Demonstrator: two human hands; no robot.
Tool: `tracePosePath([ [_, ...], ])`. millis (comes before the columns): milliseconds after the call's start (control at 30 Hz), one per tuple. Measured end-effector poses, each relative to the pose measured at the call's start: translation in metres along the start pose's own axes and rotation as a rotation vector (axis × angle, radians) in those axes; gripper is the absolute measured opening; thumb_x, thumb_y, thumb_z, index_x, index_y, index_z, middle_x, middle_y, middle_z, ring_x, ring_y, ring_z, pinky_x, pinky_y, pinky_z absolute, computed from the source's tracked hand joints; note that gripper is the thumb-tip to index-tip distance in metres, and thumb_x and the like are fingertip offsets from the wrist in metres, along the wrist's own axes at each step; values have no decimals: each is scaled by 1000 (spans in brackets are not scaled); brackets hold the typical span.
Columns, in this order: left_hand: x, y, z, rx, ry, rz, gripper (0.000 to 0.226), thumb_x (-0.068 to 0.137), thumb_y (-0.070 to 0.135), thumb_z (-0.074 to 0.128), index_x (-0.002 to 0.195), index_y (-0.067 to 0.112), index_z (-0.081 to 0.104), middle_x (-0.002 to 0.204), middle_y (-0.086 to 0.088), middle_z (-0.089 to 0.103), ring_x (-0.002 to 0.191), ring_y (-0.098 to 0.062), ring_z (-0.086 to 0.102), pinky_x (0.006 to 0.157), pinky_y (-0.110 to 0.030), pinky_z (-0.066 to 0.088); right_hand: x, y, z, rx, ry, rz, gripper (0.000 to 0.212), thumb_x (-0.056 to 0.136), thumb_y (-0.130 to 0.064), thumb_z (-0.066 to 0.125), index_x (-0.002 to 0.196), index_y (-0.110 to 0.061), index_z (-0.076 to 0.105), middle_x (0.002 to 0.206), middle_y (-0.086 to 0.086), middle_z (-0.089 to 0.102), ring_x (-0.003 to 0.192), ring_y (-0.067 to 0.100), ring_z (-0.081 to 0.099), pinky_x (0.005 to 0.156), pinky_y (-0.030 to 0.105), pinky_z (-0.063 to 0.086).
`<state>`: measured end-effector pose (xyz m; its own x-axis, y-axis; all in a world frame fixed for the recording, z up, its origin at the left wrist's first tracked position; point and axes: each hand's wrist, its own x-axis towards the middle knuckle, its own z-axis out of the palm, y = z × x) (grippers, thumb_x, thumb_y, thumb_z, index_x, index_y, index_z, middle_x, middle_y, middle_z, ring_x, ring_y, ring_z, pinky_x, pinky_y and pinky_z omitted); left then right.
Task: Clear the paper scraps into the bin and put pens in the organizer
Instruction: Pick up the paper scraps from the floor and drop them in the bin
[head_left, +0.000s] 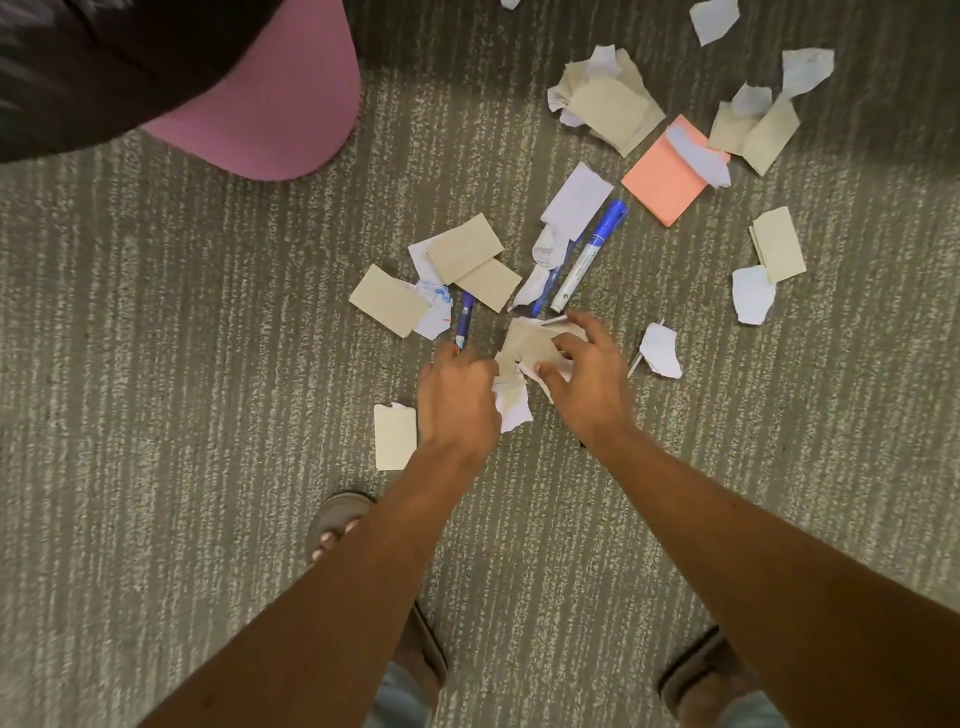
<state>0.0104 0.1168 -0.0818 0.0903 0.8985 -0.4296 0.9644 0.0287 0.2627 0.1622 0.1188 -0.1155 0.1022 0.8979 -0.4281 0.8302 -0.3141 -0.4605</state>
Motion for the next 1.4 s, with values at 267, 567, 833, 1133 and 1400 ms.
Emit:
tracePosePath([
  [267,-9,-15,-2,-382,-56,-81,15,78,6,70,93,9,71,94,-12,70,83,-30,64,65,-30,44,4,-5,-10,-120,12,-60,20,84,-19,73,101,-8,71,103,10,71,101,29,56,81,40,47],
  [567,-41,-22,-53,-855,-127,-411,27,73,12,81,96,2,70,95,-12,70,87,-29,65,72,-34,53,-41,-23,-67,578,1,342,30,75,-11,83,92,-13,60,89,6,71,78,14,68,57,14,54],
  [833,-68,-19,-155,-1133,-92,-461,22,72,3,81,86,10,65,75,5,65,56,2,60,47,-10,46,-82,-86,-134,953,-22,564,24,79,-6,78,97,-15,64,98,8,72,84,23,70,71,42,62],
  [1133,-68,-20,-256,-1307,-87,-452,30,71,4,81,63,17,55,72,-3,64,55,-9,61,45,-22,50,-103,-173,-189,1238,46,647,36,87,-4,69,122,-2,59,115,14,69,94,24,69,73,32,60],
  [1400,-42,-2,-289,-1489,57,-561,26,73,-2,78,73,15,58,77,0,69,69,-17,65,65,-32,57,-84,-181,-222,1382,-5,594,18,90,-4,64,103,-17,62,96,-5,73,77,5,73,57,23,57],
])
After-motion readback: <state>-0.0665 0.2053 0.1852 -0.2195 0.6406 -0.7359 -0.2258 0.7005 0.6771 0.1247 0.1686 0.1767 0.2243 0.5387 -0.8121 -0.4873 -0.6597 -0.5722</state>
